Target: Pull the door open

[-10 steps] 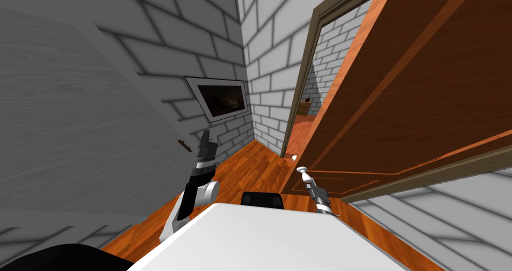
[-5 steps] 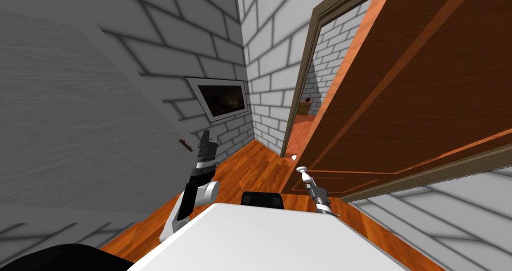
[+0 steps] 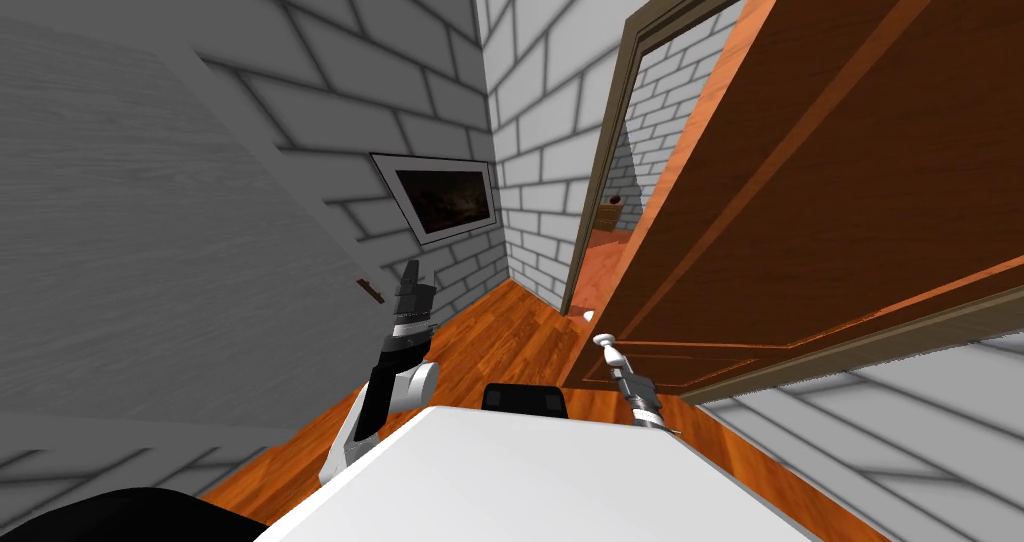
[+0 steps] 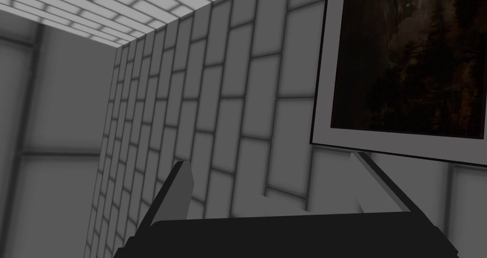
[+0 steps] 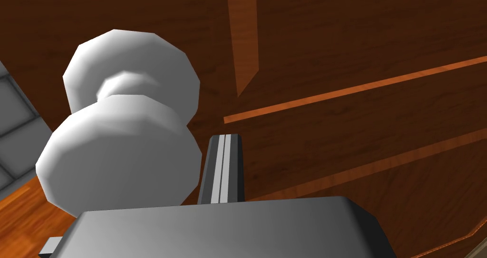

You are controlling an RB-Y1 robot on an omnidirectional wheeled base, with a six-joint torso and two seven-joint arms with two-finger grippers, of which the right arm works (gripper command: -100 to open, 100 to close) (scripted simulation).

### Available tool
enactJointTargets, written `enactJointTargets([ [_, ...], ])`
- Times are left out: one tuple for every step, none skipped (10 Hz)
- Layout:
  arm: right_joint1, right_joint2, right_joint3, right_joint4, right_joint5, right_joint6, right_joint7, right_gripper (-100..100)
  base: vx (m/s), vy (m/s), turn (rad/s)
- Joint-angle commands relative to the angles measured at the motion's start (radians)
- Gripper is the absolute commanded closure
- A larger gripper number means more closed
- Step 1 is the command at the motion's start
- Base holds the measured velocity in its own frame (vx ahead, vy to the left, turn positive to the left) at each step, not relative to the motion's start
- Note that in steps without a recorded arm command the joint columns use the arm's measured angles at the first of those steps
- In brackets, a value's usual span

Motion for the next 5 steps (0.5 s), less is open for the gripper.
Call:
enactJointTargets([
  [0.003, -0.011, 0.015, 0.002, 0.008, -0.011, -0.015, -100, -0.103, -0.036, 0.118],
  [0.004, -0.014, 0.020, 0.002, 0.011, -0.015, -0.020, -100, -0.179, -0.028, 0.104],
  [0.006, -0.022, 0.030, 0.004, 0.017, -0.023, -0.030, -100, -0.172, -0.038, 0.059],
  [0.008, -0.026, 0.036, 0.004, 0.020, -0.027, -0.036, -100, -0.160, -0.001, 0.076],
  [0.008, -0.026, 0.036, 0.004, 0.020, -0.027, -0.036, -100, -0.099, -0.010, -0.010],
])
